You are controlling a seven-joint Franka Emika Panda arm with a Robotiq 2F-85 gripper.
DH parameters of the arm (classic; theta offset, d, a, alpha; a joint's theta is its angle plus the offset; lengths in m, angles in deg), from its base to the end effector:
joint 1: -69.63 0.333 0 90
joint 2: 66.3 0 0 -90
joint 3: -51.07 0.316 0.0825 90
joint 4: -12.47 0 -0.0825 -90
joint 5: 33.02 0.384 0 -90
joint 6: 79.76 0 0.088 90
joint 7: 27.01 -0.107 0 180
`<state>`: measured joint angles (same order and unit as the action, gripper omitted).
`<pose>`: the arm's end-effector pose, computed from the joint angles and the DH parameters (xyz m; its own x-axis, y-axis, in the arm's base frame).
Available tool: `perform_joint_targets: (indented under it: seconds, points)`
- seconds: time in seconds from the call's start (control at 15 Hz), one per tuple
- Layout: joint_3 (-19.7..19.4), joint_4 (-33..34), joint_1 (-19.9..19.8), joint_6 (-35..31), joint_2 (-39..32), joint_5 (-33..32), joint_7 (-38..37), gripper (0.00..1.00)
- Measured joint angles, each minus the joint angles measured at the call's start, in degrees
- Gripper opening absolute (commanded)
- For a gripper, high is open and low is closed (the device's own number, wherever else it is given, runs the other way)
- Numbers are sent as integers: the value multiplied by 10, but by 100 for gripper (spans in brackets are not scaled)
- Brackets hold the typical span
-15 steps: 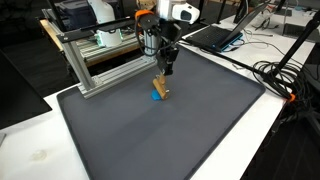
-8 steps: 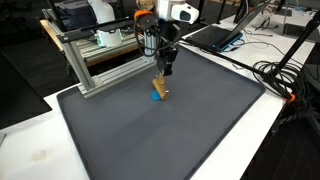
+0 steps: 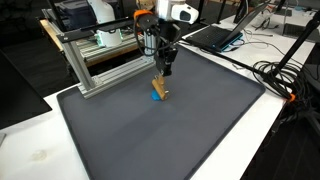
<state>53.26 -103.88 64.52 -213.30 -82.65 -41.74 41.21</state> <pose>0.5950 -0.0336 0.3078 0.3234 0.9420 -0.0898 0.9461 -0.3204 0.0468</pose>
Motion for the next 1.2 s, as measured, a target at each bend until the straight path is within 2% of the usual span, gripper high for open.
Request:
perform_joint_targets:
  seconds: [1.2]
  points:
    - [-1, 0, 3, 0, -1, -33, -5, 22]
